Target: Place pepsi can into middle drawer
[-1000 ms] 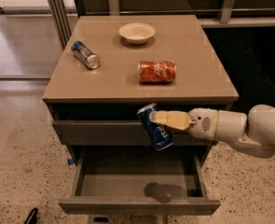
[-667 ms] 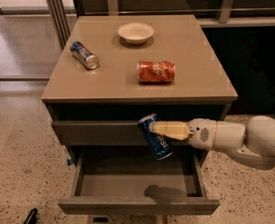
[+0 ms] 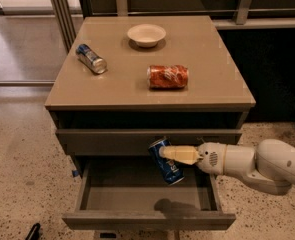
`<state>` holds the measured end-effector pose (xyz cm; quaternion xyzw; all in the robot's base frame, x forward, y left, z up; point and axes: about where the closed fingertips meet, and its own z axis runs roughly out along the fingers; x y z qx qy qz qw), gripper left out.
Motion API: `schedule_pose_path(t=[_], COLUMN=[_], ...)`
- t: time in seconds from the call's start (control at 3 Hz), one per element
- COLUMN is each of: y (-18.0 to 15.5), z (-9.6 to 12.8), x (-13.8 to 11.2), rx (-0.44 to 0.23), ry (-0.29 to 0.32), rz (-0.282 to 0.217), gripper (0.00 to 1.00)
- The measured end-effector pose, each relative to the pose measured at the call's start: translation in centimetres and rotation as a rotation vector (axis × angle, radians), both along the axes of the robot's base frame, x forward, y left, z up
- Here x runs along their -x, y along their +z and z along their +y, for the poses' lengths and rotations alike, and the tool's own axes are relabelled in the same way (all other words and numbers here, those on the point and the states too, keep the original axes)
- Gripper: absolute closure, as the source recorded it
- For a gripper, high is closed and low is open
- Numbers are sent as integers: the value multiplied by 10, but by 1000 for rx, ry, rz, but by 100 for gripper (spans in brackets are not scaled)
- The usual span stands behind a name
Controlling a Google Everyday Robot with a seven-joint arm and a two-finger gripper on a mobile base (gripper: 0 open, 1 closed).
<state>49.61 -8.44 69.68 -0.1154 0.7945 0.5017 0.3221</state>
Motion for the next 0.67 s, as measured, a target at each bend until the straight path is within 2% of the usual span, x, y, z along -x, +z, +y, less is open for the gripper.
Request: schedule_pose_path(t=[0.33,0.67], y=[-27,-28], z=[0,0], x=[-1,-2], rx=[-5,-5], ry=[0,0], rz=[76,80], gripper=[100,100])
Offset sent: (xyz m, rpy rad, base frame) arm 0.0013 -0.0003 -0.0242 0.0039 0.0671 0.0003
